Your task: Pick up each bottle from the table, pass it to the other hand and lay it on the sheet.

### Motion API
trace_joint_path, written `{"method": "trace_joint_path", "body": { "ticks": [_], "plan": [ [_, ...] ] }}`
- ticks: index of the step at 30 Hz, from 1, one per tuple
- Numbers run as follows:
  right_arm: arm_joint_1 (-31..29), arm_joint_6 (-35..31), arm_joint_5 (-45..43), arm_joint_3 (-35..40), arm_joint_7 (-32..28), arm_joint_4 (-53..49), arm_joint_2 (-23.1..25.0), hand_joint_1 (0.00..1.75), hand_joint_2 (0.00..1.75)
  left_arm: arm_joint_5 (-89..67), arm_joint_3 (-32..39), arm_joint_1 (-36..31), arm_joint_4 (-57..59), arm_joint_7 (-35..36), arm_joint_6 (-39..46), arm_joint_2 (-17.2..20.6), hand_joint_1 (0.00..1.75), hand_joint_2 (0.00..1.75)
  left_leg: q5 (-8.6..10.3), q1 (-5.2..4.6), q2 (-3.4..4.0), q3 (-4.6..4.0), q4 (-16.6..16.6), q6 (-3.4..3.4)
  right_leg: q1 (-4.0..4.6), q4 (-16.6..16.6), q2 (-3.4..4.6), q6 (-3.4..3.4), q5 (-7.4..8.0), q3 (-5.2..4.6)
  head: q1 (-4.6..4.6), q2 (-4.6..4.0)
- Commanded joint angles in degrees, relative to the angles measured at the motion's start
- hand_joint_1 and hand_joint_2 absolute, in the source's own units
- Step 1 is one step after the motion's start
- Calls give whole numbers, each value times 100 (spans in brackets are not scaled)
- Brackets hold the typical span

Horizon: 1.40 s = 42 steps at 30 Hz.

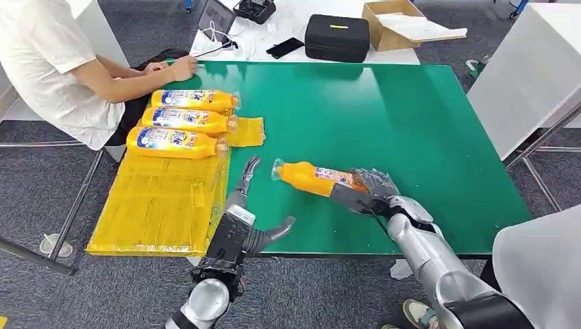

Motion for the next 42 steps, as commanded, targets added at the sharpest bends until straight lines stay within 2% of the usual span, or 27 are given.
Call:
{"method": "trace_joint_path", "body": {
  "ticks": [1, 3, 5, 7, 9, 11, 15, 16, 17, 27, 32, 33, 37, 38, 41, 42],
  "plan": [
    [366, 251, -478, -317, -381, 277, 97, 175, 175, 264, -118, -200, 297, -76, 8, 77, 0, 175, -6, 1, -4, 34, -15, 4, 6, -14, -17, -17, -8, 37, -2, 0],
    [523, 338, -970, -553, -774, 29, 165, 175, 175, 882, 55, -133, 256, -148, -212, 21, 0, 175, -5, 2, -5, 30, -11, 1, 5, -10, -13, -13, -5, 29, -2, 0],
    [717, 82, -1221, -638, -953, -358, 237, 175, 175, 1666, 260, -40, 264, 75, -523, -47, 0, 175, -4, 4, -7, 29, -11, 1, 8, -12, -14, -12, -5, 28, 0, 0],
    [1042, -212, -1746, -755, -1051, -1071, 439, 175, 175, 3049, 424, 58, 437, 671, -1005, -70, 0, 175, -7, 2, 0, 37, -15, 2, 7, -15, -8, -15, -7, 35, 0, 0],
    [1176, -449, -2057, -736, -1157, -1492, 589, 175, 175, 3653, 391, 85, 519, 631, -1180, 48, 0, 175, -11, 2, 14, 38, -15, 1, 6, -13, 6, -16, -6, 33, -2, 2],
    [1267, -629, -2274, -718, -1226, -1756, 662, 175, 175, 3731, 271, 87, 497, 442, -1164, 137, 0, 175, -8, 2, 17, 17, -8, -2, 4, -4, 15, -10, -1, 15, 0, 0],
    [1370, -884, -2542, -652, -1399, -2074, 829, 175, 175, 3970, 75, 55, 266, 534, -1327, 240, 0, 175, -8, 0, 15, -6, -5, -2, 2, 2, 11, -11, -6, -7, -2, 0],
    [1369, -874, -2560, -631, -1401, -2076, 850, 175, 175, 3937, 25, 34, 241, 524, -1345, 255, 0, 175, -20, -4, 18, 12, -4, 1, 1, 7, 8, -19, -20, 10, 0, 0],
    [1367, -909, -2556, -587, -1408, -2065, 866, 175, 175, 3931, -17, 21, 170, 519, -1360, 267, 0, 175, -6, 1, 11, -18, -3, -1, 2, 3, 10, -8, -6, -16, -2, 2],
    [1345, -941, -2569, -568, -1425, -1998, 851, 175, 175, 3942, -29, 28, 108, 531, -1346, 276, 0, 175, -3, -3, 3, -34, -3, -1, -1, 3, 3, -8, -6, -27, 0, 0],
    [1340, -942, -2409, -162, -1569, -1900, 909, 175, 175, 3658, -151, -100, -65, 290, -1190, 301, 0, 175, -16, -5, 11, -4, -2, 1, 0, 7, 4, -17, -19, -1, 0, 0],
    [1346, -954, -2370, -107, -1566, -1885, 915, 175, 175, 3607, -179, -113, -87, 282, -1169, 298, 0, 175, -6, 0, 8, -32, 0, -1, 2, 4, 7, -9, -7, -26, -2, 0],
    [1364, -928, -2070, 364, -1647, -1909, 916, 175, 175, 3426, -203, -105, -307, 154, -966, 269, 0, 175, -19, -2, 15, -4, 0, 2, 3, 6, 8, -16, -19, -2, -2, 0],
    [1362, -913, -2015, 460, -1646, -1923, 934, 175, 175, 3448, -179, -112, -334, 158, -956, 261, 0, 175, -4, -1, 5, -33, -2, -1, 1, 3, 5, -7, -7, -28, -2, 0],
    [1351, -906, -1850, 835, -1741, -2077, 1014, 175, 175, 3648, -61, -131, -439, 75, -1045, 223, 0, 175, -13, 0, 17, -22, 3, 1, 3, 7, 13, -13, -12, -19, -2, 0],
    [1364, -929, -1861, 962, -1877, -2218, 1004, 175, 175, 3490, -90, -156, -477, -174, -1005, 242, 0, 175, -9, -1, 14, -29, 1, 0, 2, 6, 12, -11, -9, -26, 0, 0]
  ]
}}
